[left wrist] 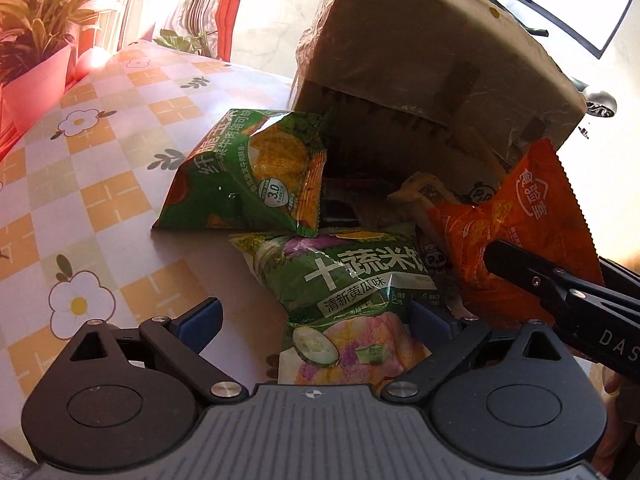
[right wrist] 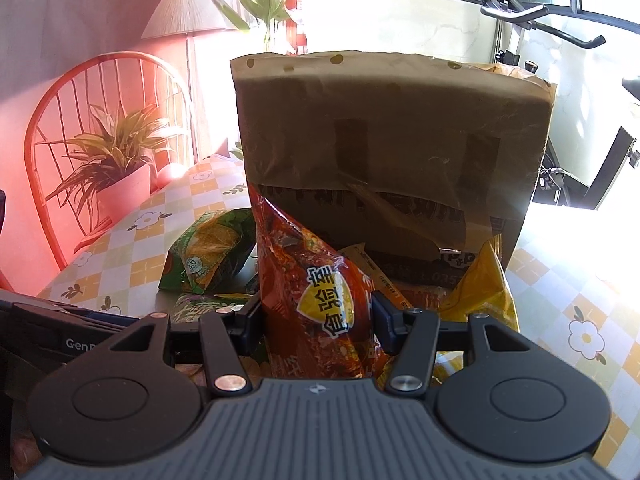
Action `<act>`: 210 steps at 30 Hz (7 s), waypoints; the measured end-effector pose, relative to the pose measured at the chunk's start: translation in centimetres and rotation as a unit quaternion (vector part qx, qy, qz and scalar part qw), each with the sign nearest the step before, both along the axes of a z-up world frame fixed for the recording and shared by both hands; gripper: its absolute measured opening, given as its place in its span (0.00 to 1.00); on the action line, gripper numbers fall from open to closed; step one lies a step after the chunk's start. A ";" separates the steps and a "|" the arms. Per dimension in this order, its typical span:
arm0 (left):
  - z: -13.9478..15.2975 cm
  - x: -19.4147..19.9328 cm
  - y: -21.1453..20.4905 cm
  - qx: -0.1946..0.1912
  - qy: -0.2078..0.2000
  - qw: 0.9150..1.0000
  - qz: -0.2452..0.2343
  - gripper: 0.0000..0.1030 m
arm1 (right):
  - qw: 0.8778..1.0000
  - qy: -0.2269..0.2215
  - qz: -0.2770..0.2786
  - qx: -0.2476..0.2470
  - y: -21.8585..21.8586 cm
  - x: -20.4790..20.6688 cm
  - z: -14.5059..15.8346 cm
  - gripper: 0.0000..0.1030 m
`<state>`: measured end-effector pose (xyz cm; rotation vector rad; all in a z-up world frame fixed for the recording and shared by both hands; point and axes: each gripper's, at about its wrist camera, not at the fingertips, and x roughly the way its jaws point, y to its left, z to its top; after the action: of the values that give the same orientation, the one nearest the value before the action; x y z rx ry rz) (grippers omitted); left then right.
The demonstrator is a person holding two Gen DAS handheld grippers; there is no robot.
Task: Organize snacks
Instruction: 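Grasp the green cucumber rice-cracker bag with the left gripper while the right holds the red bag, then carry the green bag over the box and open the left gripper while the right carries the red bag, then open the right gripper over the box to drop the red chip bag, then grasp the green corn-snack bag with the left gripper while the right grasps the yellow bag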
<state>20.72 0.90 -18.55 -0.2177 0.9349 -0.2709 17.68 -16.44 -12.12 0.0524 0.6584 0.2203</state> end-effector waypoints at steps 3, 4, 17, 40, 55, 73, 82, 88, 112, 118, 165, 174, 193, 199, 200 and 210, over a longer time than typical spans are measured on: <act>-0.5 0.3 -0.3 -0.011 0.004 1.000 -0.006 0.98 | 1.000 0.001 -0.002 0.003 0.1 0.1 0.0 0.54; -0.7 0.4 -0.5 -0.012 0.006 1.000 -0.010 0.97 | 1.000 0.002 -0.003 0.004 0.1 0.1 -0.1 0.54; 0.8 -1.7 -2.7 0.022 -0.044 0.998 -0.029 0.61 | 1.000 0.002 -0.013 0.009 -0.1 -0.2 0.2 0.54; 16.5 -6.3 -2.4 0.119 -0.279 0.952 0.052 0.58 | 0.990 -0.135 -0.033 0.010 -1.0 -2.3 12.0 0.54; 23.1 -2.1 -4.6 0.125 -0.330 0.935 0.049 0.58 | 0.980 -0.197 -0.041 -0.012 -2.7 2.3 19.2 0.54; 22.2 10.6 -10.8 0.166 -0.304 0.938 -0.017 0.58 | 0.984 -0.156 -0.073 0.032 -7.5 14.9 19.2 0.54; 19.1 15.3 -13.3 0.198 -0.234 0.950 -0.062 0.59 | 0.989 -0.074 -0.094 0.086 -9.9 18.8 13.5 0.54; 16.9 16.6 -14.0 0.219 -0.219 0.948 -0.075 0.59 | 0.989 -0.050 -0.103 0.098 -10.7 19.7 11.8 0.55; 18.9 14.9 -12.9 0.205 -0.211 0.955 -0.044 0.82 | 0.991 -0.058 -0.102 0.061 -9.6 17.0 14.2 0.87; 19.7 12.9 -11.7 0.179 -0.194 0.964 -0.029 0.82 | 0.991 -0.056 -0.111 0.056 -9.3 14.6 15.2 0.91; 9.7 2.6 3.9 0.110 -0.163 0.976 0.090 0.86 | 0.993 0.044 -0.097 -0.046 -6.2 -0.1 -1.4 0.71; 6.5 4.5 4.2 0.108 -0.127 0.983 0.080 0.86 | 0.990 0.006 -0.138 -0.030 -8.1 -0.6 1.6 0.70; 0.7 12.2 1.8 0.084 0.020 0.984 0.154 0.87 | 0.989 0.011 -0.143 -0.027 -8.9 0.5 1.8 0.70; 0.2 10.9 3.4 0.045 0.075 0.988 0.125 0.87 | 0.991 0.007 -0.134 -0.018 -8.9 0.5 1.9 0.70; 0.0 10.7 3.7 0.038 0.085 0.988 0.125 0.87 | 0.991 0.006 -0.133 -0.016 -8.9 0.5 1.9 0.70; -1.8 9.1 3.9 0.057 0.062 0.989 0.119 0.79 | 0.992 0.006 -0.126 -0.013 -8.9 0.4 1.8 0.70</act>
<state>29.86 4.81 -20.38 -0.2395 1.0342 0.0163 18.07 -25.39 -10.36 0.1114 0.6606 -0.0321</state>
